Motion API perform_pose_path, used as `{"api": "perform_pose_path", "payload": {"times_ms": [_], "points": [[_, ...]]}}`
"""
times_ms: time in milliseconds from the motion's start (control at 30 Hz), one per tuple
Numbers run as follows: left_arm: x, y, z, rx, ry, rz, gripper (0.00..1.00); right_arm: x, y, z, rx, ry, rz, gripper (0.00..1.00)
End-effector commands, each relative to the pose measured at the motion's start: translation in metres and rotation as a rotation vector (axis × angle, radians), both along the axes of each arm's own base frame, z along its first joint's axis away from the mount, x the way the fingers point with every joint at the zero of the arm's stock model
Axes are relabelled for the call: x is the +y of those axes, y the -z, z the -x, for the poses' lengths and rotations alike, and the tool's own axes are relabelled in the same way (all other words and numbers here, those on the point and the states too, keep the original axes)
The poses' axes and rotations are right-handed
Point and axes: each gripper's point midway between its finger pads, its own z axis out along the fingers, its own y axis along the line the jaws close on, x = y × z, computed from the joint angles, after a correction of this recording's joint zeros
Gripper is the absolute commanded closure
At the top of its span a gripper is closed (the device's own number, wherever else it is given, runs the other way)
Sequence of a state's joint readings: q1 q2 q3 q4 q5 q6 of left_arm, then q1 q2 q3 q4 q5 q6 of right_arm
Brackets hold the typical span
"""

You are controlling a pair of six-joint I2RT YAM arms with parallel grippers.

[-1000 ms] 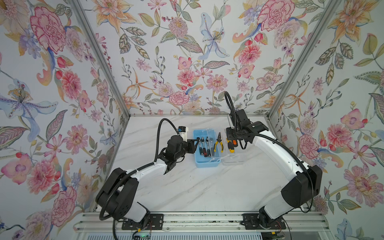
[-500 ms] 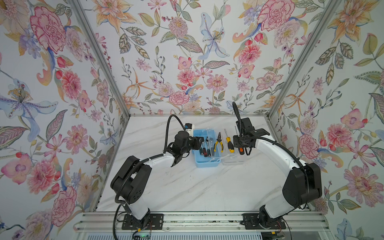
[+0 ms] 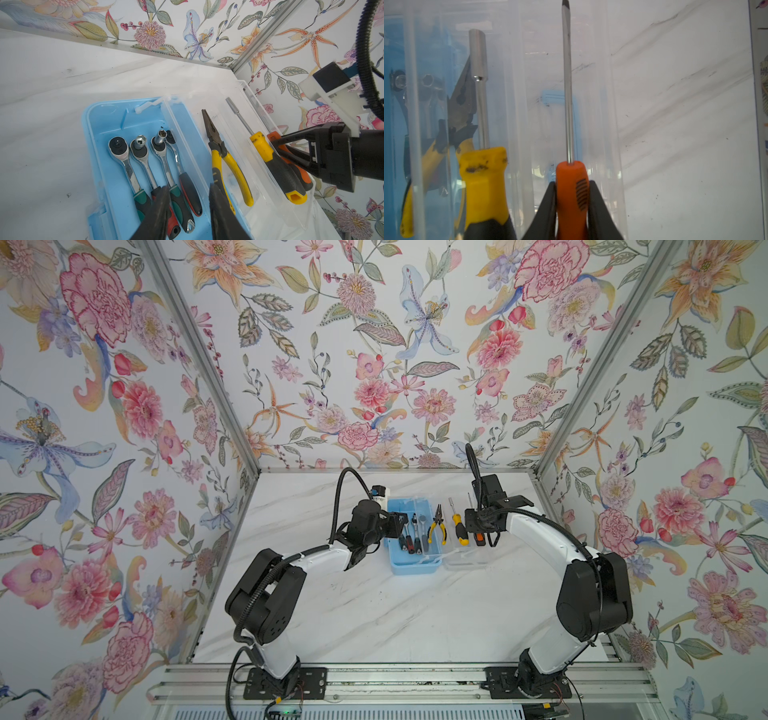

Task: Pack the tool kit
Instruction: 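Carry the orange screwdriver over the box and lower it beside the yellow screwdriver, then open and withdraw the right gripper while the left gripper moves over the box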

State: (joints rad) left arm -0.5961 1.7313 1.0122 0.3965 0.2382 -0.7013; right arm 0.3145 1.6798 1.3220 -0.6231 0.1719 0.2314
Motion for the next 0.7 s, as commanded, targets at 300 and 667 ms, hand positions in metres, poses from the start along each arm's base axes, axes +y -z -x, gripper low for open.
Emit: {"api": "perform_pose_path", "payload": {"times_ms": [300,667], "points": [[0.037,0.033,-0.040,0.039,-0.131,-0.246,0.64,0.007,-0.051,0.029,-0.117,0.003,-0.081,0.42],[0.041,0.043,-0.093,0.064,-0.107,-0.304,0.63,-0.010,-0.060,0.084,-0.277,0.124,-0.379,0.38]]}}
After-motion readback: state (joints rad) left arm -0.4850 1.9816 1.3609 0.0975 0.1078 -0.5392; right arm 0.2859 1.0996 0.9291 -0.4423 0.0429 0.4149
